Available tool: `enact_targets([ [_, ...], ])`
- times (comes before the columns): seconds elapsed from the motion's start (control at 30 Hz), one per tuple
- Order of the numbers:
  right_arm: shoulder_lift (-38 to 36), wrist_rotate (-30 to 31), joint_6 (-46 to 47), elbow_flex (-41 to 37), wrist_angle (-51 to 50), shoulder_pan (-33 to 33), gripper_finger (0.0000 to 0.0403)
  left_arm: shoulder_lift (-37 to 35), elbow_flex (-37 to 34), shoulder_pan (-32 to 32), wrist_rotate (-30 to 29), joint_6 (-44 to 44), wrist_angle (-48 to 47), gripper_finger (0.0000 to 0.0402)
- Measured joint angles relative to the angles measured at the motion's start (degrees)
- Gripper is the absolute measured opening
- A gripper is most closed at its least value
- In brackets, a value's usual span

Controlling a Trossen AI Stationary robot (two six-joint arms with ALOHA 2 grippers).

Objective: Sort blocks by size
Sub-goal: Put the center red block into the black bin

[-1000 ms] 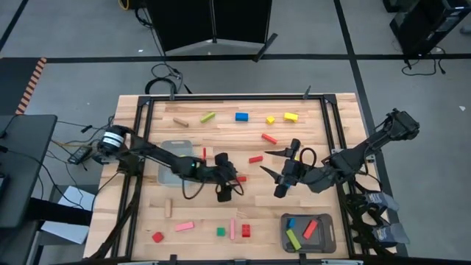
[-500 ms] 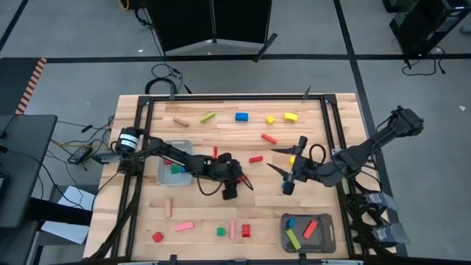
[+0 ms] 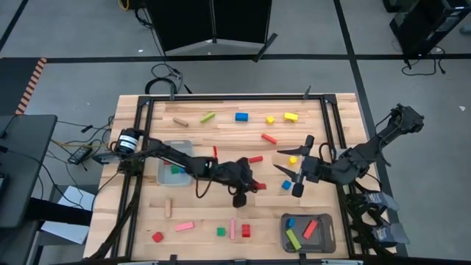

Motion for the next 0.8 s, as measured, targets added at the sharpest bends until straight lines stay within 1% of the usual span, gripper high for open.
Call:
enact_targets([
  [0.2,-0.1,0.0,-1.6,0.0,1.7,0.7,0.0214,1.6,8.6,-1.9,3.7,3.8,0.4,0.0065],
  [0.4,-0.1,0.0,-3.0,0.0,3.0,1.7,0.0211,10.0,19.8,-3.2,9.6,5.0,-1.7,0.0065],
  [0.53,-0.1,0.0,-5.1,0.0,5.1,3.5,0.0209,15.9,27.9,-4.2,11.9,5.9,-3.6,0.0065],
  [0.8,-0.5,2.7,-8.2,0.0,6.9,6.6,0.0209,24.1,39.8,-5.4,18.7,5.1,-5.2,0.0065],
])
